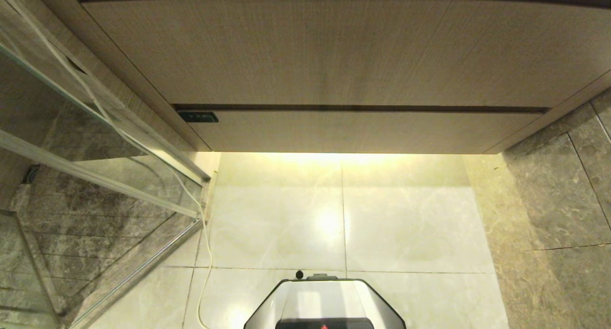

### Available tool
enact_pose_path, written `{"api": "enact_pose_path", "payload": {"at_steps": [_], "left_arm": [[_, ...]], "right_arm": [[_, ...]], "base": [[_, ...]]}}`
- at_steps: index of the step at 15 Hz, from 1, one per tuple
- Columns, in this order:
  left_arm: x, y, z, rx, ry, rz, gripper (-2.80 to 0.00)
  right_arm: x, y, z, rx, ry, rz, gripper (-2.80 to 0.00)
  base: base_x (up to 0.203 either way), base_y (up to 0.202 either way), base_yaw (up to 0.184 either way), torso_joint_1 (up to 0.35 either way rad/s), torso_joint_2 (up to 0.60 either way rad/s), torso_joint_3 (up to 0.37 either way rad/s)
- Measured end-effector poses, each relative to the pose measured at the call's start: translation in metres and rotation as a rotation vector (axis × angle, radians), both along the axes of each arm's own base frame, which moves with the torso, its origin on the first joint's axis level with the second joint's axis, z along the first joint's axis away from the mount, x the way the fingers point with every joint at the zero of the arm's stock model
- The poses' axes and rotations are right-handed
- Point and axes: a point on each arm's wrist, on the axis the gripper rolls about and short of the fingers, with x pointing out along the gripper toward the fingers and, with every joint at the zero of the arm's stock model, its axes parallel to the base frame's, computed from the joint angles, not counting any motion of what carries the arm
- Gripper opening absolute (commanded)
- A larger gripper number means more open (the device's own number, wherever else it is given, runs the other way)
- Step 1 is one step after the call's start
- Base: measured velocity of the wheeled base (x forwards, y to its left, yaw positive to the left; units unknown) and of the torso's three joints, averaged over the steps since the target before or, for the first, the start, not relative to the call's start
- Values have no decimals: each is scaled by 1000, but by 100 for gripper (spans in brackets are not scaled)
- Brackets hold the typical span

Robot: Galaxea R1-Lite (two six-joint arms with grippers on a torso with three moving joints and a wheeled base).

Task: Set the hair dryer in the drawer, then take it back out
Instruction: Pull open the drawer

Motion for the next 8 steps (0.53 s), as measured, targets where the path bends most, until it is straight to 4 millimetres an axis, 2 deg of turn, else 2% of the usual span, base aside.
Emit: {"api": "enact_pose_path", "payload": {"at_steps": [8], "left_arm": [[0, 0, 0, 0, 0, 0, -280]], "right_arm": [[0, 0, 0, -29, -3, 4, -280]], "base": [[0, 0, 0, 0, 0, 0]]}}
